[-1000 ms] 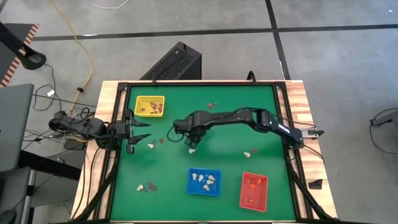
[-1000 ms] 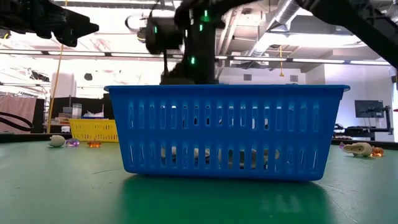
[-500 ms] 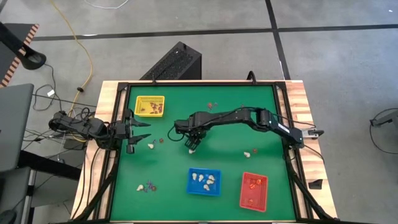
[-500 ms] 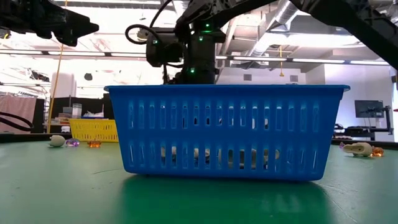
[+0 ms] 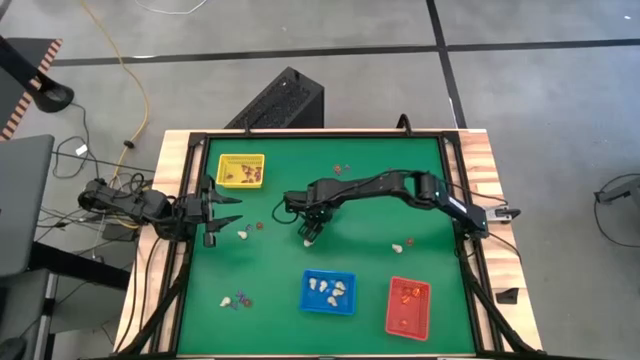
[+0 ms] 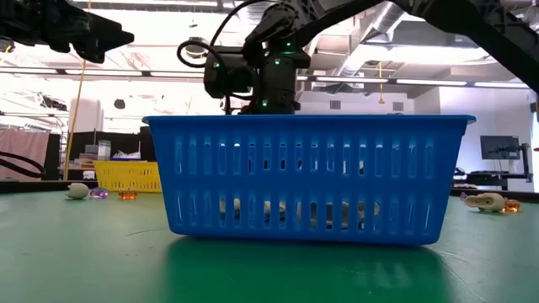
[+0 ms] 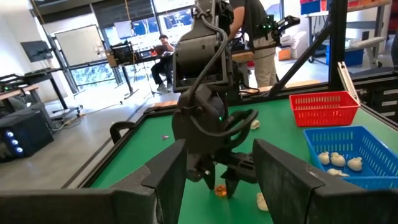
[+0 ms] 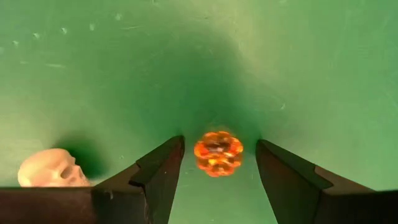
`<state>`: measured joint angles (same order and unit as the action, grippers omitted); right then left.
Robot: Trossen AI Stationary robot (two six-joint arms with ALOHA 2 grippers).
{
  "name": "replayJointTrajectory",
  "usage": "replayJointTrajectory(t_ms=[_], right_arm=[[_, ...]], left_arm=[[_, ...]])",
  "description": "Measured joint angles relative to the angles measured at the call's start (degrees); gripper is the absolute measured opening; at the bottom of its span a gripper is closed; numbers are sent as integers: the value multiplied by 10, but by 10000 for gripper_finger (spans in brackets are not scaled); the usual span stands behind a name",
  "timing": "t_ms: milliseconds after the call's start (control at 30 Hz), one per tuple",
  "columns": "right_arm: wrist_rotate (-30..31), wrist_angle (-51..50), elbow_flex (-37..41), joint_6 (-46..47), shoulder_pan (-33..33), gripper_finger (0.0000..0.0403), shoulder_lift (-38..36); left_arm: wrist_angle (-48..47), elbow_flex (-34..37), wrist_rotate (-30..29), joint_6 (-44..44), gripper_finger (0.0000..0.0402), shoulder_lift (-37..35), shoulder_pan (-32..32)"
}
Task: Sort Halloween decoration
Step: Put the orange pumpkin toy into the orange basket
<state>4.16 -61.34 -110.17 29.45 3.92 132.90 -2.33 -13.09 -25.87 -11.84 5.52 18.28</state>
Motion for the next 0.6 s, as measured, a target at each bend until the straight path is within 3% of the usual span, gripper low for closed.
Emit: replayJointTrajectory(t_ms=[200, 600], right_arm=[[2, 17, 14, -9, -1, 230, 0], [5, -43, -31, -15, -11, 138, 4]], left_arm=[[0, 0, 0, -1, 173, 0, 0], [0, 0, 0, -3, 173, 0, 0]])
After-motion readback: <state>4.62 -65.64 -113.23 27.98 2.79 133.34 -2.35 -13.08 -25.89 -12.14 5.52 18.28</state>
